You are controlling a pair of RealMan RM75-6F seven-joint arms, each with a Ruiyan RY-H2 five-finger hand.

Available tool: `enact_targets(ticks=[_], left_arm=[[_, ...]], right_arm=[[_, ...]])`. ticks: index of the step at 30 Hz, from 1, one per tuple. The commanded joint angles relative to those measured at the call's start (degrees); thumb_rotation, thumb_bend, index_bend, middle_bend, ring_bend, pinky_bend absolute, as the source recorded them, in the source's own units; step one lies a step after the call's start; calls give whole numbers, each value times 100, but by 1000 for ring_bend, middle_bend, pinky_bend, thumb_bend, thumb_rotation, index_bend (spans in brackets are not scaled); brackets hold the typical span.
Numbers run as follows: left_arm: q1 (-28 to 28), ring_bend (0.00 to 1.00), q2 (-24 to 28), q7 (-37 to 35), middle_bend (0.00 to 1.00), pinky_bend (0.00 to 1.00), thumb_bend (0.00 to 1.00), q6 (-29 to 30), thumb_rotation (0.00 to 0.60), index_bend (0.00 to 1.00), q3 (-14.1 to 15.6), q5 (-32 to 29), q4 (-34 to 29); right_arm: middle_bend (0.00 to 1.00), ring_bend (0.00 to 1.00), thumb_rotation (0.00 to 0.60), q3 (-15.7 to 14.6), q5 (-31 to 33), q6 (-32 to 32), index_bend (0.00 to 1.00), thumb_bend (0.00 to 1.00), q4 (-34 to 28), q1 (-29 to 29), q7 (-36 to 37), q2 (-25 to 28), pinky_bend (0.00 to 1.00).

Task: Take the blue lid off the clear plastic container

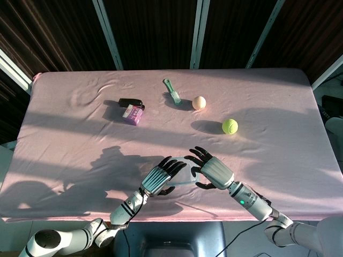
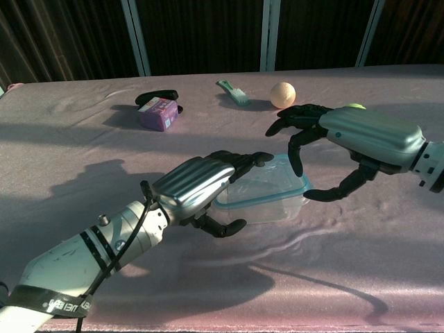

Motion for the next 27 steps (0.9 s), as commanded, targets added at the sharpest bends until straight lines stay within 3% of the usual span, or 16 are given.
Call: enact_targets(ticks=[1, 16, 27], left_arm=[[21, 382, 41, 4, 405, 454, 349, 28, 600, 18, 26, 23, -49], [122, 382, 238, 19, 405, 454, 349, 99, 600, 18, 91, 62, -260], [174, 384, 207, 96, 406, 458, 347, 236, 600, 17, 148, 171, -181]], right_arm=[[277, 91, 600, 21, -71, 136, 664, 426, 144, 7, 17, -76, 145], [309, 130, 600, 27, -285, 558, 680, 445, 876, 48, 96, -441, 208], [318, 143, 600, 49, -285, 697, 697, 447, 1029, 72, 75, -501, 223]])
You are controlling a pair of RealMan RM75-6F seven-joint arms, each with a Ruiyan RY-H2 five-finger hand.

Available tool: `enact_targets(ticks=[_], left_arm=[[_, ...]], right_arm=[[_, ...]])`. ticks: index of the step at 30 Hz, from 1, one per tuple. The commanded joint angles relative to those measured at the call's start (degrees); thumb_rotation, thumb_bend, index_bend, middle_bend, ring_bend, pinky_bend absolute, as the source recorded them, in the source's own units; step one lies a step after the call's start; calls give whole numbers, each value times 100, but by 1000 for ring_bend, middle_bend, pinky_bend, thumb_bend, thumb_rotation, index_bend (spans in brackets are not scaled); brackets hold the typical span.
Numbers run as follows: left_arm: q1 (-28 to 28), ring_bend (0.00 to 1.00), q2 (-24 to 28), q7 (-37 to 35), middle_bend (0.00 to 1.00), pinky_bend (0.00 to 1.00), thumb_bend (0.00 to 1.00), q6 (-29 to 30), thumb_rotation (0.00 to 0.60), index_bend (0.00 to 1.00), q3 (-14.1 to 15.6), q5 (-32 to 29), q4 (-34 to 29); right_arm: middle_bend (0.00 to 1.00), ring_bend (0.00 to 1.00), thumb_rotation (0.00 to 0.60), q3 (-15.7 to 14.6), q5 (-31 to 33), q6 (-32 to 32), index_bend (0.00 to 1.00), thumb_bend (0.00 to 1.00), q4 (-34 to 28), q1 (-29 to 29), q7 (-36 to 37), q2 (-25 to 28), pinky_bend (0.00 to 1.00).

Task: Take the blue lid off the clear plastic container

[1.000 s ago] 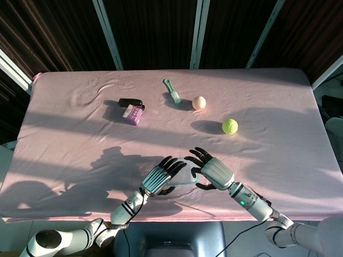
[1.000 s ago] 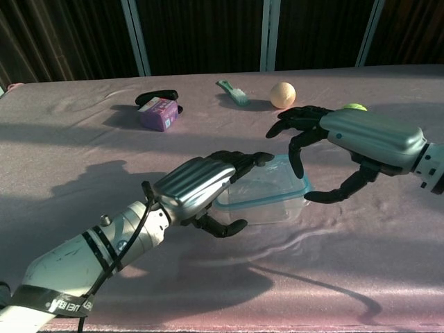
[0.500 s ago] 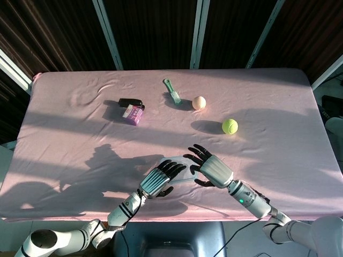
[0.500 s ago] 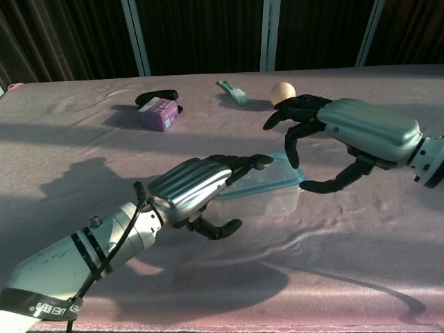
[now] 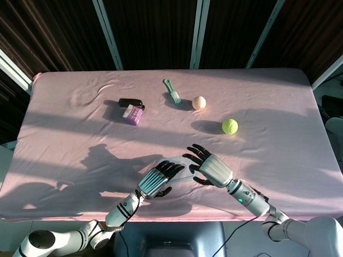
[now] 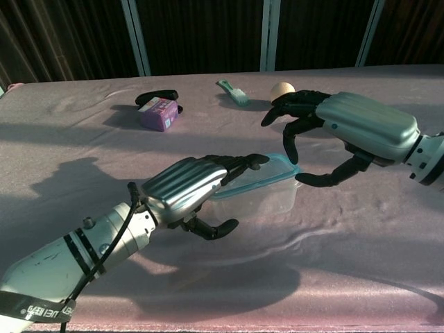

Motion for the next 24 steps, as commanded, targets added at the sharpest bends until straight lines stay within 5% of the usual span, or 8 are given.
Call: enact_targets(ticks=[1, 24], left_arm=[[24, 384, -34, -8, 406, 459, 348, 55, 600, 17, 30, 40, 68], [101, 387, -40, -9, 408, 461, 349, 307, 600, 17, 118, 238, 169]], right_arm=[[319, 143, 600, 5, 11, 0, 699, 446, 7, 6, -13, 2, 223], [326, 153, 600, 38, 128, -152, 705, 477, 307, 151, 41, -244, 241]])
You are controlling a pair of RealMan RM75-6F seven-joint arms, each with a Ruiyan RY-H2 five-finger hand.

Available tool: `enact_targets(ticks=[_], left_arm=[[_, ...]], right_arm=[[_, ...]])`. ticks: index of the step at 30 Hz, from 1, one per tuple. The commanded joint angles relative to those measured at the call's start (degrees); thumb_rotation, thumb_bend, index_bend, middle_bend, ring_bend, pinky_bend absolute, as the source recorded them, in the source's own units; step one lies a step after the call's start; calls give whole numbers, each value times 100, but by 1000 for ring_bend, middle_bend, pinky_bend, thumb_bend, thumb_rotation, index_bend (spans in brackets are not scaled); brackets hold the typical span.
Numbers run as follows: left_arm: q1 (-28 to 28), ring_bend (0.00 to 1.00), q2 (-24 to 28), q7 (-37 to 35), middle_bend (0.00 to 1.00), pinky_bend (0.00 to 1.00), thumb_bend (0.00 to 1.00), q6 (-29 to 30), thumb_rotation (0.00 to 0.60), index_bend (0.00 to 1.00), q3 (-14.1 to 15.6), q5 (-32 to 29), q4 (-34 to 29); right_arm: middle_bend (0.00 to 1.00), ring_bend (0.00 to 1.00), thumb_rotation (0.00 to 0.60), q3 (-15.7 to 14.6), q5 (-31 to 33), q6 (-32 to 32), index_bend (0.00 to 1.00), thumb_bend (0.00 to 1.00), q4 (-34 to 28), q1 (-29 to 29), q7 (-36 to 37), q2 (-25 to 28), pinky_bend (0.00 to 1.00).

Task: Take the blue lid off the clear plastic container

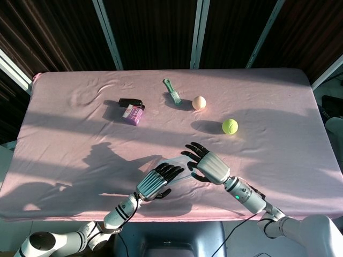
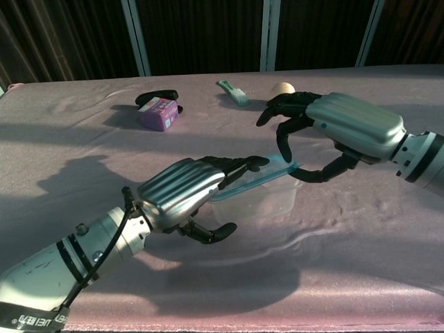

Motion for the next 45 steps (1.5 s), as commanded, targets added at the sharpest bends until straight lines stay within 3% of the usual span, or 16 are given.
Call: enact_targets(ticks=[1, 9, 31, 39, 42, 45], left_arm=[[-2, 387, 15, 2, 408, 461, 348, 10, 600, 17, -16, 0, -15], [16, 385, 58, -3, 403, 453, 348, 44, 600, 17, -48, -13, -65], [84, 346, -27, -103, 361, 407, 348, 144, 600, 17, -53, -7, 125], [20, 28, -10, -521, 66, 76, 348, 591, 600, 0, 41, 331, 268], [-10, 0, -10, -593, 1, 14, 347, 744, 600, 0, 79, 456, 343], [-17, 0, 4, -578, 0, 0, 347, 801, 600, 0, 90, 493, 394]], right_arm=[[330, 157, 600, -13, -5, -17, 714, 500, 27, 23, -1, -43, 243], [377, 196, 600, -48, -46, 77, 794, 654, 58, 23, -52, -98, 265], [414, 233, 600, -45, -377, 943, 836, 662, 92, -43, -382, -1, 315], [415, 236, 600, 4, -358, 1094, 837, 661, 158, -76, -440, 60, 326], [415, 236, 600, 32, -348, 1143, 837, 662, 169, -74, -438, 90, 328], [415, 236, 600, 46, -351, 1183, 837, 661, 153, -71, -461, 137, 328]])
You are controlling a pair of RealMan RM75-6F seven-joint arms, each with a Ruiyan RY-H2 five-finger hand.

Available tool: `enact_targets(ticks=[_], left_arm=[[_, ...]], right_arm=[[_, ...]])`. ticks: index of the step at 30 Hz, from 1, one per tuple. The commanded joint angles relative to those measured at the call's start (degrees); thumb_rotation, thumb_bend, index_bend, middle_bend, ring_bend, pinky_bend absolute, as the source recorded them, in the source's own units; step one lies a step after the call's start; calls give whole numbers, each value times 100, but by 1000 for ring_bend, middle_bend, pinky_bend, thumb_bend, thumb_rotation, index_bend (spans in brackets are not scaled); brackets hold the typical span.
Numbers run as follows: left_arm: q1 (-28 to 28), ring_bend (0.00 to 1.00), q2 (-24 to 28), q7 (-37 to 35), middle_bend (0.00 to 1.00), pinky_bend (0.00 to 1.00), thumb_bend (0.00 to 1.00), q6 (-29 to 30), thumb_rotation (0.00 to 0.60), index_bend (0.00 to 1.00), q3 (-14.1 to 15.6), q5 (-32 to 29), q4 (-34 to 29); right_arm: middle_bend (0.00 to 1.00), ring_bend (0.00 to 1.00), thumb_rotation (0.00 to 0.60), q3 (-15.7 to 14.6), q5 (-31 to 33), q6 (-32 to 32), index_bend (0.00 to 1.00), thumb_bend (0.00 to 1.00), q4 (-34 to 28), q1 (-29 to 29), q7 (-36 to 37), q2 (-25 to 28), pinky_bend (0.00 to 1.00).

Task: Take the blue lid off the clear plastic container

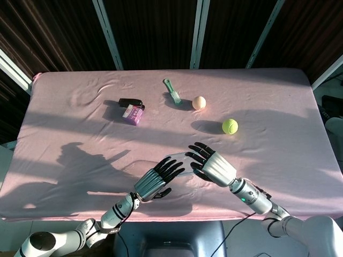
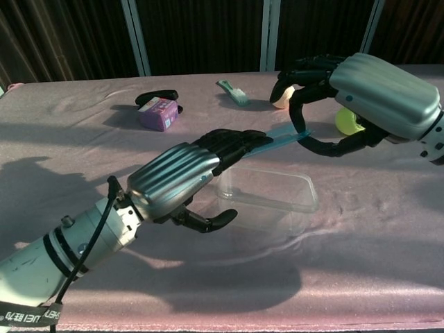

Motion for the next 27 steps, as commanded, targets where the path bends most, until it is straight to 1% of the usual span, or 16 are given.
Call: enact_targets(ticks=[1, 9, 14, 18, 21, 25, 26, 27], left_arm=[[2, 0, 24, 8, 0, 0, 347, 14, 600, 0, 22, 10, 30], [69, 0, 180, 46, 0, 0, 345, 62, 600, 0, 34, -27, -53], [159, 0, 457, 184, 0, 0, 345, 194, 600, 0, 89, 14, -295], [288, 0, 639, 275, 0, 0, 346, 233, 600, 0, 166, -5, -442], [395, 0, 718, 327, 0, 0, 346, 228, 600, 0, 214, -48, -486], [507, 0, 793, 291, 0, 0, 346, 205, 600, 0, 211, -147, -533], [529, 0, 816, 300, 0, 0, 345, 209, 600, 0, 214, -157, -549], [555, 0, 845, 326, 0, 0, 346, 202, 600, 0, 216, -176, -568]], right_arm=[[415, 236, 600, 8, -4, 32, 837, 661, -21, -2, -26, 40, 328], [415, 236, 600, 11, -10, 145, 837, 662, -68, -67, -199, 293, 336], [415, 236, 600, 5, 102, 199, 837, 661, 88, -230, -238, 537, 336], [415, 236, 600, -13, 243, 148, 837, 661, 343, -382, -185, 640, 337], [415, 236, 600, -41, 358, 13, 837, 661, 600, -481, -119, 602, 337], [414, 236, 600, -121, 402, -184, 836, 661, 949, -539, -74, 412, 339], [414, 236, 600, -132, 422, -240, 825, 661, 1021, -552, -77, 360, 339], [413, 232, 600, -153, 465, -376, 779, 659, 1071, -571, -96, 322, 336]])
